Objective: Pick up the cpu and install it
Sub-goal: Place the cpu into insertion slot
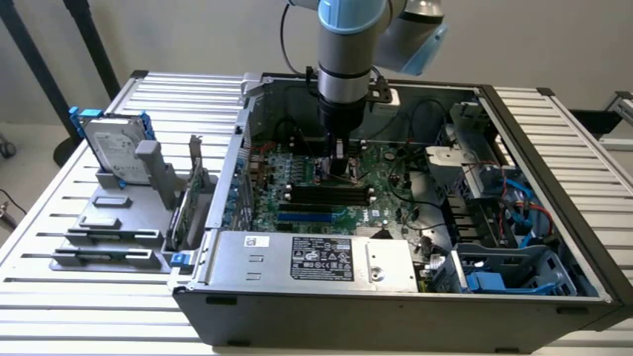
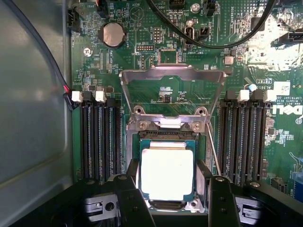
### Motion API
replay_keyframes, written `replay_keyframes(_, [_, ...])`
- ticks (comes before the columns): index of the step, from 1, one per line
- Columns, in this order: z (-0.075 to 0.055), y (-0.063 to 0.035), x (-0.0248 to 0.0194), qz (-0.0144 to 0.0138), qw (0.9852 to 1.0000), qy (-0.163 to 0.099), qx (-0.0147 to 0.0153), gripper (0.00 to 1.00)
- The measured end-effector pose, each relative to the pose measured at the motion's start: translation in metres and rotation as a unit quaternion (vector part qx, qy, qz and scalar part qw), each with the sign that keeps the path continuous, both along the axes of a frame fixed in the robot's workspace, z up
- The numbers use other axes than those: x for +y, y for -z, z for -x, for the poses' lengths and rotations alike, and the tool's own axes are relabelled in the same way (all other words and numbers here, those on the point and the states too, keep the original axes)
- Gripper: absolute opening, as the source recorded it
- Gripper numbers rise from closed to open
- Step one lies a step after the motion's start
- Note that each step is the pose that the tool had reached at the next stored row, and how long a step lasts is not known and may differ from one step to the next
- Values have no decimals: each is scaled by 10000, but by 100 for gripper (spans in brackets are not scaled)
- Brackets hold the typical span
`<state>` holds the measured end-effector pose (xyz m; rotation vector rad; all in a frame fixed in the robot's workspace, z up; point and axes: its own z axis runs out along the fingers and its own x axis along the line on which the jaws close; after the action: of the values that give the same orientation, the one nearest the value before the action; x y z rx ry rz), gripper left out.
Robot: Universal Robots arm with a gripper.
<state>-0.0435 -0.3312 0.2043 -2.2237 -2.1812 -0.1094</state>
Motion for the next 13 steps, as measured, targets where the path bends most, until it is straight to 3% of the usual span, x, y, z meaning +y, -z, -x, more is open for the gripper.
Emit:
replay_keyframes(6, [-4, 3, 1, 52, 10000, 3, 1, 55])
replay_keyframes(13, [-5, 25, 8, 76, 10000, 5, 0, 55])
